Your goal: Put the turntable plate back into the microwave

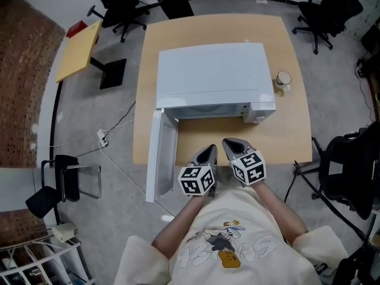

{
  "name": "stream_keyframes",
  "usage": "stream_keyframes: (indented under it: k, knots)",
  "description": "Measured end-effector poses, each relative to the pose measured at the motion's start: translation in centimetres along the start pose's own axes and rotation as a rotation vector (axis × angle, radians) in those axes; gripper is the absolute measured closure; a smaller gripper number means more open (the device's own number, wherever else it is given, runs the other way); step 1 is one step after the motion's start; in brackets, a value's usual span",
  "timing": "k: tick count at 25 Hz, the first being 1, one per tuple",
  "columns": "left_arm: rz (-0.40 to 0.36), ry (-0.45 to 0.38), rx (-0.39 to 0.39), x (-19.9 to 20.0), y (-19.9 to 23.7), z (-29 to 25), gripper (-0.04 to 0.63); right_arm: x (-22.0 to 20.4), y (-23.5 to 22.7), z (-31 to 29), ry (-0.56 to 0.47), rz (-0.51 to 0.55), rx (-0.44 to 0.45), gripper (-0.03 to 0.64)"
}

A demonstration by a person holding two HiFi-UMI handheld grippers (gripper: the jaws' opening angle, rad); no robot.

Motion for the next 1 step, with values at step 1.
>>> stream_keyframes:
  k: [1]
  knots:
    - [0.003, 0.003, 0.001, -0.14, 0.04, 0.04, 0.594, -0.1, 0.05, 0.02, 0.002, -0.002, 0.001, 0.611]
Point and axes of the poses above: the fingertips, and each gripper's own axes: z backward along the fingers, y to its left, x out of its top, the point moved 7 cm from there along z, backward along the fingers, and after that the axes turned 9 degrees about y, right-handed, at the moved point
